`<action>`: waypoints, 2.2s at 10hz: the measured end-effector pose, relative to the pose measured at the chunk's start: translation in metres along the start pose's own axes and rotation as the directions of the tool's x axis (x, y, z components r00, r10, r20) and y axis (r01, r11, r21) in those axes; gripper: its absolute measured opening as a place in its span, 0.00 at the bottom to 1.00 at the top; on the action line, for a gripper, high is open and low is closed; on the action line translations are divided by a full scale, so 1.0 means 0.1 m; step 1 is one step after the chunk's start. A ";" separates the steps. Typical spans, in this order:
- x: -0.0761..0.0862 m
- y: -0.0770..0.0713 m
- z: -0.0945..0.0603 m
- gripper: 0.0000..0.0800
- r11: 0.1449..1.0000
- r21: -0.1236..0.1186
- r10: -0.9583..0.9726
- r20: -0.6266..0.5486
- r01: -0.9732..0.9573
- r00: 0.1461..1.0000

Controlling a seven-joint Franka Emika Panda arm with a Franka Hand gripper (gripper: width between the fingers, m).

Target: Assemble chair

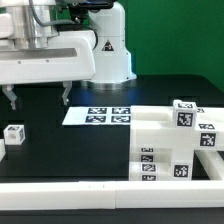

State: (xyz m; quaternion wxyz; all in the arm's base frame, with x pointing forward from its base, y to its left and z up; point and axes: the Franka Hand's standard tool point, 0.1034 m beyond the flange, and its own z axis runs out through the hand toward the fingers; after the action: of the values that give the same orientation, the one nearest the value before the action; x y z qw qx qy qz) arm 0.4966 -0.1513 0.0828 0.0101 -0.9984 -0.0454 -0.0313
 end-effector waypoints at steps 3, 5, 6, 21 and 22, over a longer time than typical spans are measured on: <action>-0.47 0.55 0.23 0.81 1.000 -0.004 0.030 0.059 -0.030 0.998; -0.62 0.59 0.43 0.81 0.997 -0.003 0.076 0.097 -0.076 0.992; -0.62 0.52 0.54 0.81 0.996 -0.015 0.090 0.105 -0.089 0.990; -0.34 -0.26 0.53 0.35 0.905 -0.052 -0.417 0.078 0.422 0.906; -0.35 -0.30 0.55 0.35 0.779 -0.085 -0.615 0.083 0.621 0.784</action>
Offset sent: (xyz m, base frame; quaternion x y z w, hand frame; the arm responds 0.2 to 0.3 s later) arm -0.0241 -0.0254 -0.0363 0.0356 0.0133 0.0426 0.9984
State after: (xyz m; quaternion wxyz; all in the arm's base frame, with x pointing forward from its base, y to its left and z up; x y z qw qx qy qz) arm 0.4621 -0.1233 0.0258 -0.0558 -0.9278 -0.3686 -0.0102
